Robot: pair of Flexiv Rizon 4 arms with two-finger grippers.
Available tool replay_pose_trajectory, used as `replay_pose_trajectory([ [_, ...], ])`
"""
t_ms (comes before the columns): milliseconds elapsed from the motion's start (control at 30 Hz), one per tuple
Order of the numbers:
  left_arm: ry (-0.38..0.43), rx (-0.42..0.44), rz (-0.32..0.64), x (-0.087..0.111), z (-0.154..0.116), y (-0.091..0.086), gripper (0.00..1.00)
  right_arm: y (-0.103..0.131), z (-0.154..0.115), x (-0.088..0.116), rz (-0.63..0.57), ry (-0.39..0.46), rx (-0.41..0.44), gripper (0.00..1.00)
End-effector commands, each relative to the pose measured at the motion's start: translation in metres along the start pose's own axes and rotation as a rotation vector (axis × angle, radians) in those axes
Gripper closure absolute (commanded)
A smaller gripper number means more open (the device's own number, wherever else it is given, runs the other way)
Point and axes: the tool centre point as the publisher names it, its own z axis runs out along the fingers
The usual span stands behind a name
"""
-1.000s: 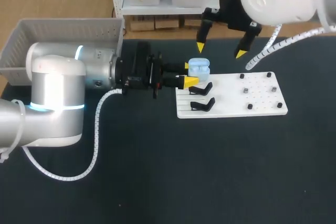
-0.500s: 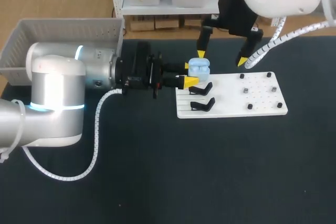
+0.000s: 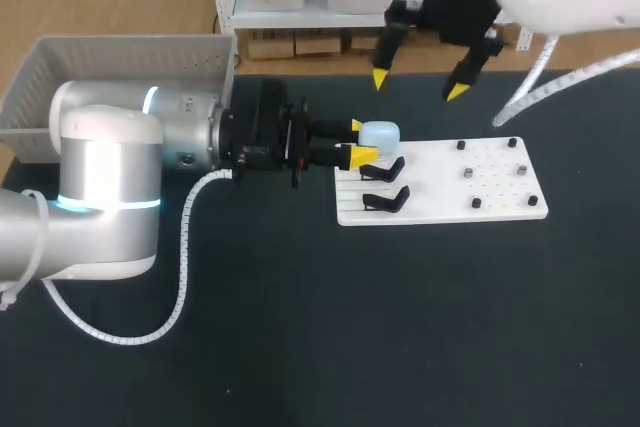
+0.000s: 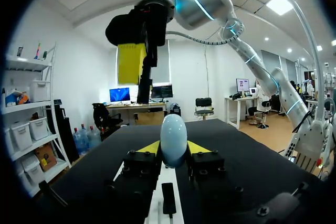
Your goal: Pick up each earbud case from the left stands, insert the matching earbuds, close the lid, and place the case in the box.
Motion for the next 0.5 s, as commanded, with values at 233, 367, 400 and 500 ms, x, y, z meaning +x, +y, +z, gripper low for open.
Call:
replay_pose_trajectory([
  [233, 0.000, -0.187, -0.113, -0.035, -0.054, -0.009, 1.00, -0.022, -0.063, 0.066, -0.142, -0.281, -0.077, 0.00],
  [367, 0.034, -0.269, -0.119, -0.054, -0.088, -0.008, 1.00, -0.022, -0.063, 0.066, -0.142, -0.281, -0.077, 0.00],
  [400, 0.049, -0.295, -0.121, -0.058, -0.098, -0.006, 1.00, -0.022, -0.063, 0.066, -0.142, -0.281, -0.077, 0.00],
  [500, 0.093, -0.364, -0.144, -0.062, -0.127, 0.001, 1.00, -0.022, -0.063, 0.066, -0.142, -0.281, -0.077, 0.00],
])
